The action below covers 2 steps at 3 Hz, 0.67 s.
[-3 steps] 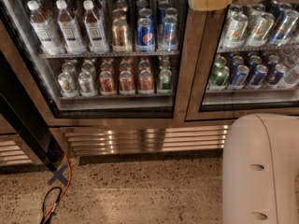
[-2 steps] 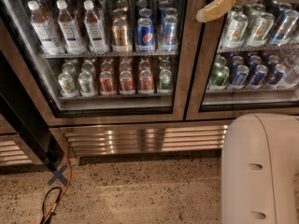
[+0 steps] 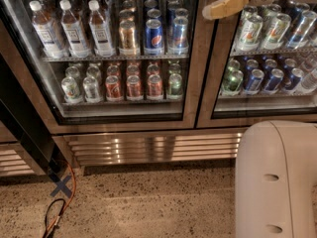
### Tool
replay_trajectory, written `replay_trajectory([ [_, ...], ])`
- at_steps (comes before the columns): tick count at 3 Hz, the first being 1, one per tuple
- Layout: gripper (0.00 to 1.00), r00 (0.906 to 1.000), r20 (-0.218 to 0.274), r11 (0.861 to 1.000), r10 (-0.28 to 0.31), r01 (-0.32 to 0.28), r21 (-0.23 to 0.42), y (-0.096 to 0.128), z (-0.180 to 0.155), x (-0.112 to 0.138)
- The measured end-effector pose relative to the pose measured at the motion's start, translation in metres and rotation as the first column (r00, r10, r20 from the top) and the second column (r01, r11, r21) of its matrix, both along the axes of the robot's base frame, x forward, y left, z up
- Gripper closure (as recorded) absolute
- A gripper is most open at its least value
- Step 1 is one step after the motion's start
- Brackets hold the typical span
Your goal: Open left fridge door
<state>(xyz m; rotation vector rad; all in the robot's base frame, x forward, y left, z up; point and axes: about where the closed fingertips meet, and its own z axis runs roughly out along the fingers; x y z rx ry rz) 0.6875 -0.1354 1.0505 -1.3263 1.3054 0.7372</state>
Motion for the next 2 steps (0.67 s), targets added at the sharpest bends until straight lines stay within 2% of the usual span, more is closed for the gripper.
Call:
replay_trajectory([
  [2, 0.64, 1.0000, 0.000, 1.000, 0.000, 0.000, 0.000, 0.0001, 0.0000, 0.0001],
])
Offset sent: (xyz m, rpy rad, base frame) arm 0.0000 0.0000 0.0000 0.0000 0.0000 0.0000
